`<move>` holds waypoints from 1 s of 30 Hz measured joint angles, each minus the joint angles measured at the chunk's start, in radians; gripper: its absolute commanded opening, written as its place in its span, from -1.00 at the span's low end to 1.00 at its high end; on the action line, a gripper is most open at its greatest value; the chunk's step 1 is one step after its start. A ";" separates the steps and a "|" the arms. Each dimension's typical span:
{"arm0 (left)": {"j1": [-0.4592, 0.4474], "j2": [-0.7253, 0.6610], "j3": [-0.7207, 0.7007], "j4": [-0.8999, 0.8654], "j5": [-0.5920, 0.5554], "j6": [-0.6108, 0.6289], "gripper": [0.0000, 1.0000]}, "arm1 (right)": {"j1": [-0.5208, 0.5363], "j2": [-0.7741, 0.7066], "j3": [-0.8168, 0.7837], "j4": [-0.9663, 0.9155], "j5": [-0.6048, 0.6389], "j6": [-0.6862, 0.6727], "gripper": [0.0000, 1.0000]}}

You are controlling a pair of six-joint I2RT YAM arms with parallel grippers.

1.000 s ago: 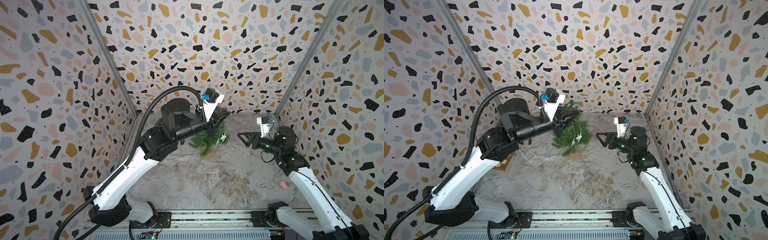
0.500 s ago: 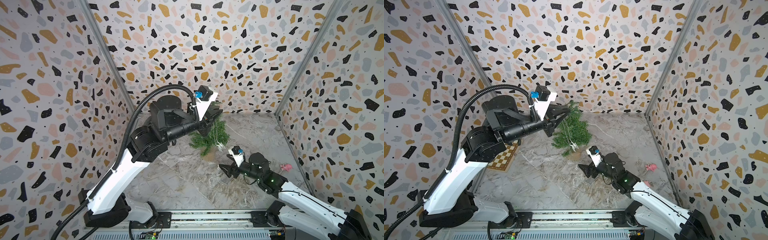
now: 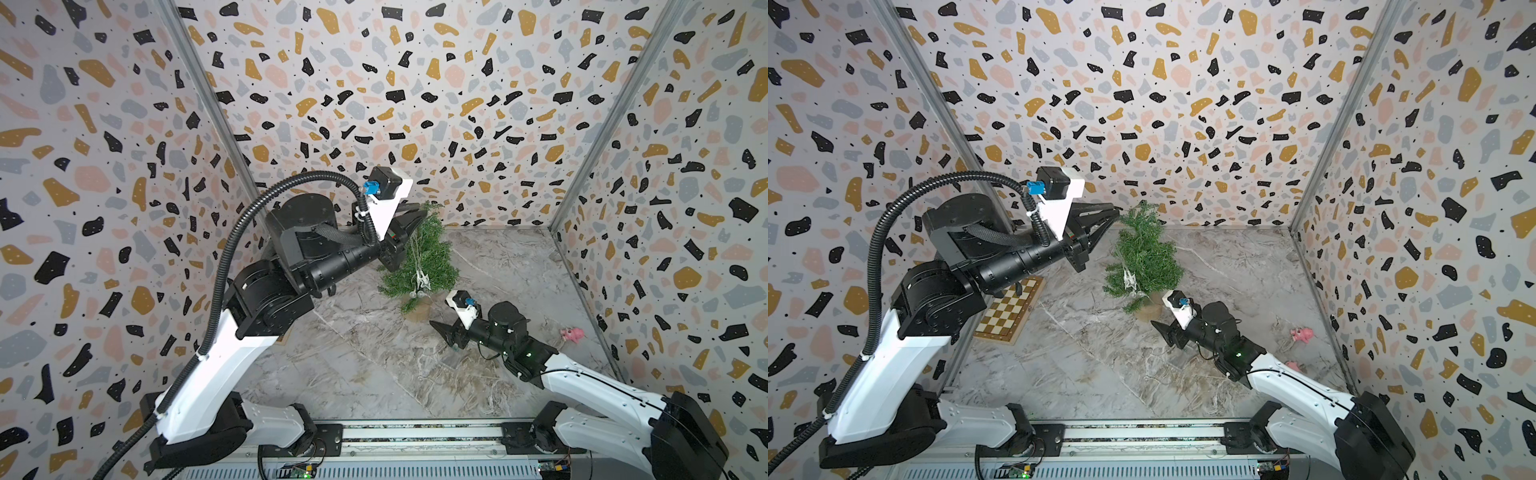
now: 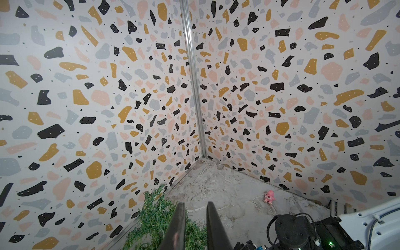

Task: Wrap string light around the christmas tree
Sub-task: Pick up the light string from the center of the board.

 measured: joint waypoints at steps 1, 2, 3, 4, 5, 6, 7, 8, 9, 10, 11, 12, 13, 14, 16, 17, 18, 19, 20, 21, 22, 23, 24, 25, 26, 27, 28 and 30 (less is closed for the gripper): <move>0.000 -0.003 0.000 0.000 -0.005 0.003 -1.00 | 0.005 0.022 0.009 0.006 0.016 -0.008 0.31; 0.000 -0.007 0.000 0.000 -0.011 0.007 -1.00 | 0.009 0.043 0.017 0.015 0.029 -0.016 0.23; 0.000 -0.012 -0.002 0.001 -0.017 0.011 -1.00 | 0.014 0.060 0.023 0.024 0.044 -0.022 0.11; 0.000 -0.019 -0.007 0.001 -0.024 0.013 -1.00 | 0.017 0.076 0.027 0.038 0.059 -0.026 -0.11; 0.000 -0.028 -0.014 0.002 -0.034 0.015 -1.00 | 0.020 0.090 0.029 0.048 0.075 -0.030 -0.37; 0.000 -0.037 -0.022 0.003 -0.046 0.018 -1.00 | 0.022 0.098 0.029 0.055 0.091 -0.035 -0.56; 0.000 -0.047 -0.030 0.005 -0.066 0.020 -1.00 | 0.024 0.104 0.031 0.057 0.106 -0.034 -0.72; 0.000 -0.056 -0.038 0.009 -0.100 0.028 -1.00 | 0.027 0.105 0.035 0.050 0.117 -0.036 -0.83; 0.000 -0.063 -0.045 0.014 -0.135 0.037 -1.00 | 0.028 0.100 0.040 0.040 0.130 -0.039 -0.89; 0.000 -0.071 -0.056 0.023 -0.188 0.047 -1.00 | 0.029 0.088 0.047 0.021 0.140 -0.042 -0.95; 0.003 -0.082 -0.072 0.035 -0.246 0.060 -1.00 | 0.029 0.064 0.058 -0.008 0.147 -0.044 -1.00; 0.014 -0.091 -0.090 0.046 -0.288 0.065 -1.00 | 0.029 0.038 0.067 -0.032 0.152 -0.047 -1.00; 0.038 -0.106 -0.121 0.056 -0.333 0.065 -1.00 | 0.029 0.002 0.082 -0.061 0.157 -0.050 -1.00; 0.073 -0.122 -0.156 0.062 -0.364 0.053 -1.00 | 0.026 -0.034 0.106 -0.096 0.161 -0.051 -1.00; 0.156 -0.156 -0.229 0.064 -0.393 0.015 -1.00 | 0.019 -0.080 0.182 -0.154 0.161 -0.058 -1.00; 0.197 -0.173 -0.268 0.064 -0.394 -0.013 -1.00 | 0.017 -0.088 0.238 -0.185 0.159 -0.062 -1.00; 0.230 -0.187 -0.298 0.062 -0.391 -0.036 -1.00 | 0.015 -0.085 0.295 -0.212 0.153 -0.067 -1.00; 0.263 -0.201 -0.327 0.060 -0.383 -0.057 -0.97 | 0.013 -0.074 0.365 -0.238 0.148 -0.073 -1.00; 0.284 -0.212 -0.346 0.059 -0.368 -0.076 -0.92 | 0.013 -0.059 0.433 -0.262 0.146 -0.075 -1.00; 0.294 -0.218 -0.356 0.055 -0.351 -0.090 -0.86 | 0.013 -0.041 0.492 -0.280 0.145 -0.077 -1.00; 0.304 -0.223 -0.361 0.052 -0.329 -0.100 -0.77 | 0.012 -0.019 0.558 -0.298 0.144 -0.078 -1.00; 0.312 -0.229 -0.366 0.051 -0.304 -0.109 -0.71 | 0.012 0.005 0.623 -0.318 0.141 -0.080 -1.00; 0.318 -0.234 -0.373 0.052 -0.280 -0.117 -0.66 | 0.012 0.027 0.681 -0.334 0.134 -0.080 -1.00; 0.326 -0.244 -0.385 0.052 -0.242 -0.126 -0.57 | 0.011 0.054 0.747 -0.352 0.121 -0.080 -1.00; 0.330 -0.254 -0.400 0.054 -0.209 -0.134 -0.50 | 0.011 0.074 0.797 -0.368 0.108 -0.079 -1.00; 0.335 -0.267 -0.423 0.055 -0.171 -0.144 -0.46 | 0.011 0.099 0.856 -0.385 0.089 -0.076 -1.00; 0.336 -0.283 -0.453 0.054 -0.122 -0.150 -0.43 | 0.011 0.119 0.902 -0.395 0.071 -0.068 -1.00; 0.338 -0.307 -0.515 0.064 -0.043 -0.160 -0.40 | 0.011 0.151 0.966 -0.403 0.031 -0.049 -1.00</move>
